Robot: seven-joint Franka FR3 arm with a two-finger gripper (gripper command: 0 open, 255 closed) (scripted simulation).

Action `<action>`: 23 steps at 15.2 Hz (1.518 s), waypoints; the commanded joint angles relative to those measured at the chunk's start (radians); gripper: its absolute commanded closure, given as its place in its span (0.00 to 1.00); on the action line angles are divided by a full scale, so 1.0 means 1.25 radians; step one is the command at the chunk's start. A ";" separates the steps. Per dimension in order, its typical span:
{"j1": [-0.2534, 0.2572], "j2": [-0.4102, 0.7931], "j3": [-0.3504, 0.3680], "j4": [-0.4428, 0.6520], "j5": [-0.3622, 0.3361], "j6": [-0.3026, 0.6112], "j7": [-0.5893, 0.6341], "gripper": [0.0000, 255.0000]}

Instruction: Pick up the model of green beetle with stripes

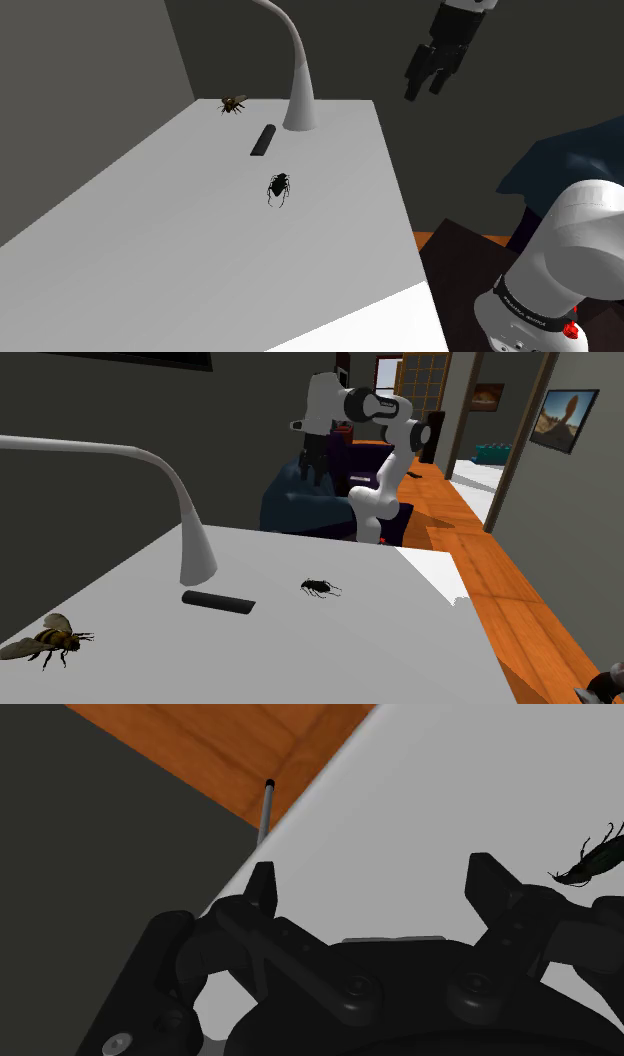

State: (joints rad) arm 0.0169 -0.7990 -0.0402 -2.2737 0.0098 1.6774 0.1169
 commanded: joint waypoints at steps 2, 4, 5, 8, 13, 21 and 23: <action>0.000 0.005 0.021 -0.009 0.007 0.016 0.028 0.00; 0.000 0.019 0.062 -0.024 0.020 0.049 0.084 0.00; 0.000 0.028 0.083 -0.029 0.026 0.066 0.112 0.00; -0.001 0.065 0.145 -0.036 0.039 0.115 0.196 0.00; -0.013 0.155 0.250 -0.019 0.045 0.193 0.341 0.00; -0.060 0.363 0.419 0.083 -0.023 0.287 0.596 0.00; -0.074 0.427 0.460 0.123 -0.062 0.300 0.668 0.00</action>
State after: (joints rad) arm -0.0653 -0.3033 0.5124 -2.1449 -0.0442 2.0456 0.9075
